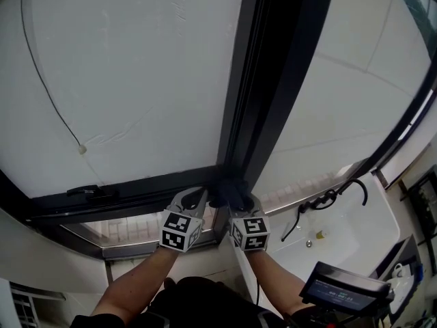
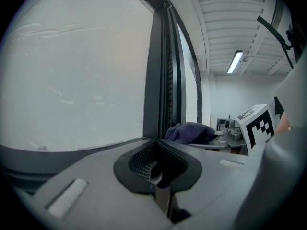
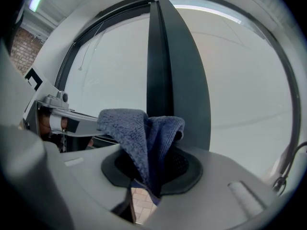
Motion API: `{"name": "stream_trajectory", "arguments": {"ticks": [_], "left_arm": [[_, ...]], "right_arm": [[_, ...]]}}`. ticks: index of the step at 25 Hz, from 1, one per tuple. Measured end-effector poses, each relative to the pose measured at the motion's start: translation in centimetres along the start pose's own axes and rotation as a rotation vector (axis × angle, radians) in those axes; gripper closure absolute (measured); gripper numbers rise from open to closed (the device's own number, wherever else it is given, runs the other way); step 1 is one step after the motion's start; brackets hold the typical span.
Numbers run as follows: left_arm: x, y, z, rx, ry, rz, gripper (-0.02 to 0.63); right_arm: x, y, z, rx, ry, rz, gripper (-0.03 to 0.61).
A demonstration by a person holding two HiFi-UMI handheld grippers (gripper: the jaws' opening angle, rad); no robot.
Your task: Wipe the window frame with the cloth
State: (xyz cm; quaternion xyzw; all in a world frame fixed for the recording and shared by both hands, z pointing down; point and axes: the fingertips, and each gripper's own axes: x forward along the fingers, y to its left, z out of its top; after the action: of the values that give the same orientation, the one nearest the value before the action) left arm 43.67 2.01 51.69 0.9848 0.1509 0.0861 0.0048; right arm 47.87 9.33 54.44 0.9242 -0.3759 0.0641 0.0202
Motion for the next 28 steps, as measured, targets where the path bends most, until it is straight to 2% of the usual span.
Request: {"name": "stream_trajectory", "arguments": {"ticks": [9,11,18,28], "left_arm": [[0.3,-0.8,-0.9,0.026,0.035,0.016,0.621],[0.4,-1.2,-0.7,0.008,0.028,0.02,0.621],[0.4,-1.8,-1.1,-0.034,0.024,0.073,0.621],[0.3,-2.4,-2.6,-0.087,0.018,0.157,0.621]], "right_arm": [[0.2,0.0,-0.1,-0.013,0.025,0.025,0.474],[0.0,0.2,-0.2,-0.01,0.029,0.032,0.474],[-2.0,-0.2,-0.1,0.021,0.018,0.109,0.474],[-1.0,0.2,-1.6,-0.035,0.048,0.258,0.474]]}}
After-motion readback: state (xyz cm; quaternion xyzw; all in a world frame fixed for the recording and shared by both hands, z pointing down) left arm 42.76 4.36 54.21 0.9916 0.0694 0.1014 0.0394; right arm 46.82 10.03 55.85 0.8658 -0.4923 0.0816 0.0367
